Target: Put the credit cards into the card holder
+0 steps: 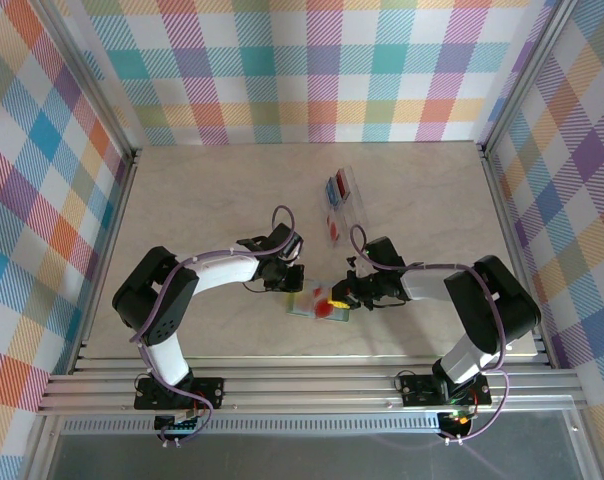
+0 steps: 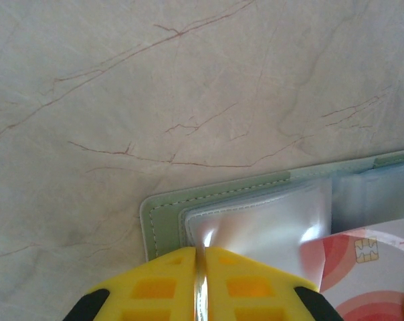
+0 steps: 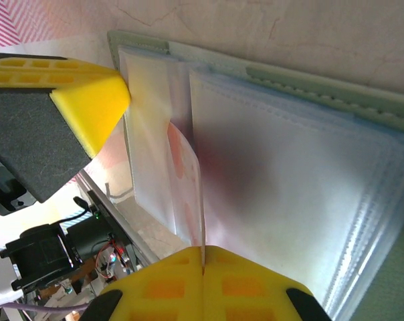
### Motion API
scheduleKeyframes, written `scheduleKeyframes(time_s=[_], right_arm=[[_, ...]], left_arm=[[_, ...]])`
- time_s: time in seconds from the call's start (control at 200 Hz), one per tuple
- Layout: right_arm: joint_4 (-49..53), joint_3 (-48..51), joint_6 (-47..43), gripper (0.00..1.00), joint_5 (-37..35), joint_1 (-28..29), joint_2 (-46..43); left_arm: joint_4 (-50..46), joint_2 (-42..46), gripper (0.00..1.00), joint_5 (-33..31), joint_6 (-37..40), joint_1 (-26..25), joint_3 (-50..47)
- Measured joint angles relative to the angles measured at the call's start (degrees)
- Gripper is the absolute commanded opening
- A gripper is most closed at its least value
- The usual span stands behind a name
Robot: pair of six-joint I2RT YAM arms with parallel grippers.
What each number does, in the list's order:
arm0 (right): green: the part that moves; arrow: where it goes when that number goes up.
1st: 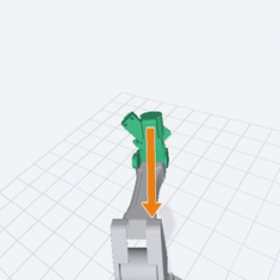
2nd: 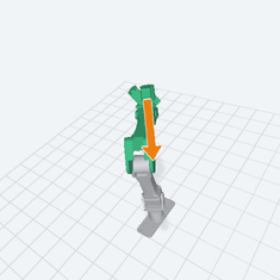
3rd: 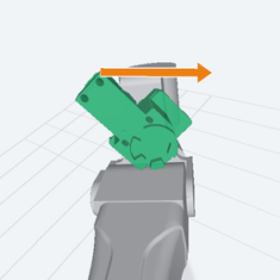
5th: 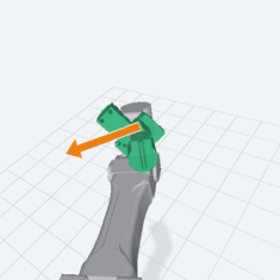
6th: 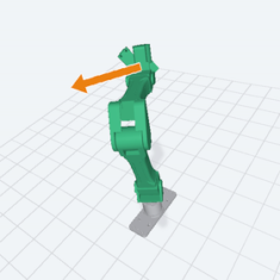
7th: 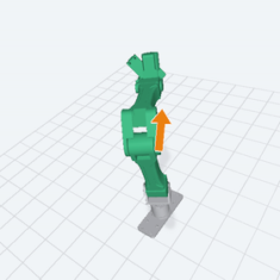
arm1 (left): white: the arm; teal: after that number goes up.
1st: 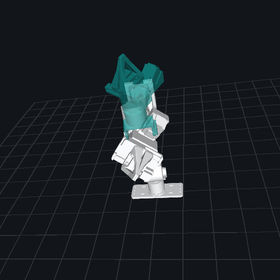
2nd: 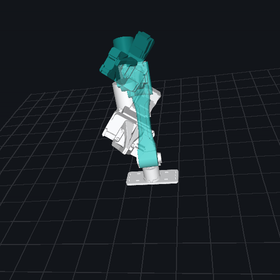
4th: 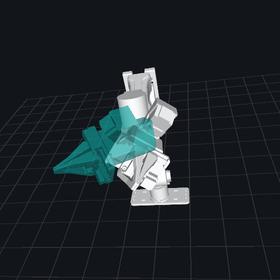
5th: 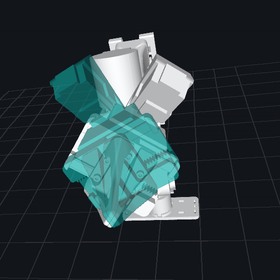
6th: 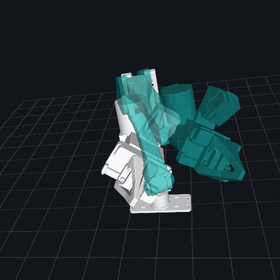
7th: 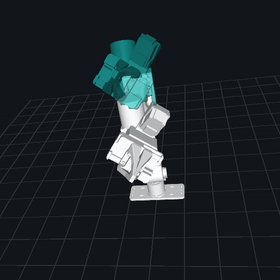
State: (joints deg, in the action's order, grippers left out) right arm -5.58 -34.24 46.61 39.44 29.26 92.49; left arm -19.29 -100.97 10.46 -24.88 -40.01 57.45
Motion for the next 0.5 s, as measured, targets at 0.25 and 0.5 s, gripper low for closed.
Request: scheduleKeyframes(time_s=[0.25, 0.5], right_arm=[[-2.86, -1.07, 1.27, 0.0, -2.82, 0.81, 1.09], [-4.98, -1.73, 2.05, 0.0, -5.77, 3.19, 2.1]], left_arm=[[0.2, 0.0, 0.11, 0.13, -0.79, 0.0, -0.13], [0.48, 0.11, 0.11, 0.15, -1.01, 0.0, -0.33]])
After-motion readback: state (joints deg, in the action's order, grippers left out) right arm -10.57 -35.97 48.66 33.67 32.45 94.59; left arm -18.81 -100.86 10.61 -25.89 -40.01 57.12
